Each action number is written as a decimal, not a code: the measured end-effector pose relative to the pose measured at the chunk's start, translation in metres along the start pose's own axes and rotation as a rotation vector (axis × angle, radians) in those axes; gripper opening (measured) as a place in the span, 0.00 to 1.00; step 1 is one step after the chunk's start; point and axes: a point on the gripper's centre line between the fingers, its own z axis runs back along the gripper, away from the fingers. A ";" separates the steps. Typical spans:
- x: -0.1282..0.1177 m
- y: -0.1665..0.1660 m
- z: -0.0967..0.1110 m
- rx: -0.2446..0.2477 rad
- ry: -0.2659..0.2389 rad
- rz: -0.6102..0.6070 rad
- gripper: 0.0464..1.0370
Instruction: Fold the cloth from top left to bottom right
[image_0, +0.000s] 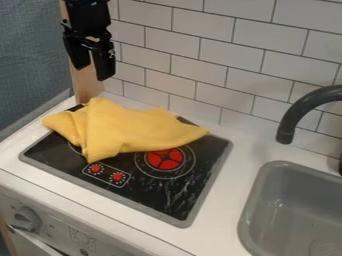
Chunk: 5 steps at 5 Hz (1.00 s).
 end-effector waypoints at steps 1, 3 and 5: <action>-0.003 -0.002 -0.013 -0.023 0.029 0.002 0.96; -0.024 0.024 -0.025 0.016 0.081 0.051 0.96; -0.038 0.057 -0.036 0.087 0.084 0.080 0.96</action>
